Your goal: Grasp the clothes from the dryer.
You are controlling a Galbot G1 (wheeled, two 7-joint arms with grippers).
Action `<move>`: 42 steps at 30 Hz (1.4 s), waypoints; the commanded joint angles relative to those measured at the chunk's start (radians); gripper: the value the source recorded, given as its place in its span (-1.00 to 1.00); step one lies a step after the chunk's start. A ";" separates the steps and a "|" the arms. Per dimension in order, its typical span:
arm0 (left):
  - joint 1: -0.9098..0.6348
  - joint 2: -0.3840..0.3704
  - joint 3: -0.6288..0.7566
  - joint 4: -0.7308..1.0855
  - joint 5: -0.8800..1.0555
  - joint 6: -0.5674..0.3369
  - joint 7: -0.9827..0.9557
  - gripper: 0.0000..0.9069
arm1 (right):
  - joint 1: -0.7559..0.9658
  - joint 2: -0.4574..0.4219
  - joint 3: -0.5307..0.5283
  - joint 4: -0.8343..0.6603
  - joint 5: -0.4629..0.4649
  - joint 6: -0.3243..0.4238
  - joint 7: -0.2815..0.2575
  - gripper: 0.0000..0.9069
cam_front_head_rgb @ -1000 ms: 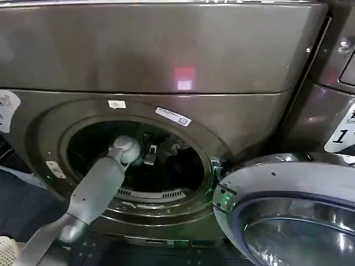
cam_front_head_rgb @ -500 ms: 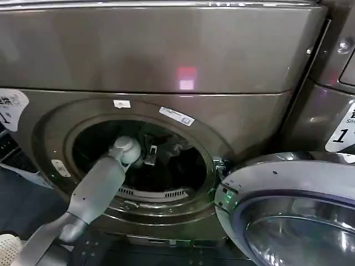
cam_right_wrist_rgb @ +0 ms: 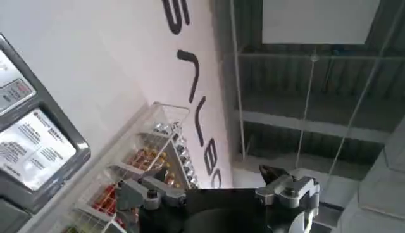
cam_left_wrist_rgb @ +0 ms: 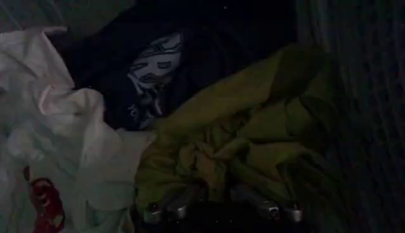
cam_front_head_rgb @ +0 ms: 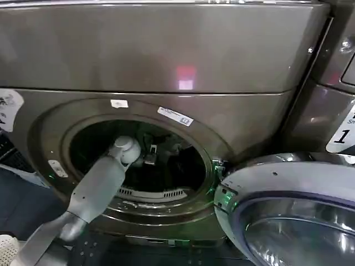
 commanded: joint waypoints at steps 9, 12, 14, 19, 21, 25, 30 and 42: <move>0.062 0.030 -0.010 -0.232 -0.070 0.165 -0.445 -1.00 | -0.001 -0.001 0.002 0.002 0.015 -0.001 0.000 1.00; 0.073 0.031 -0.007 -0.281 -0.098 0.210 -0.509 -1.00 | -0.002 0.000 0.002 0.003 0.017 -0.001 0.000 1.00; 0.084 0.031 -0.008 -0.312 -0.112 0.232 -0.552 -1.00 | -0.004 0.000 0.003 0.004 0.019 -0.001 0.000 1.00; 0.110 0.023 -0.012 -0.357 -0.155 0.266 -0.676 -1.00 | -0.004 0.004 0.000 0.010 0.021 -0.002 0.000 1.00; 0.124 0.016 -0.019 -0.371 -0.175 0.276 -0.744 -1.00 | -0.006 0.005 0.000 0.012 0.022 -0.002 0.000 1.00; 0.145 -0.033 -0.071 -0.380 -0.248 0.290 -0.935 -1.00 | -0.007 0.006 0.000 0.020 0.024 -0.003 0.000 1.00; 0.164 -0.116 -0.115 -0.371 -0.355 0.291 -1.142 -1.00 | -0.008 0.008 -0.001 0.021 0.024 -0.002 0.000 1.00; 0.335 -0.272 -0.250 -0.461 -0.730 0.259 -1.458 -1.00 | -0.002 0.003 -0.003 0.022 0.030 -0.004 0.002 1.00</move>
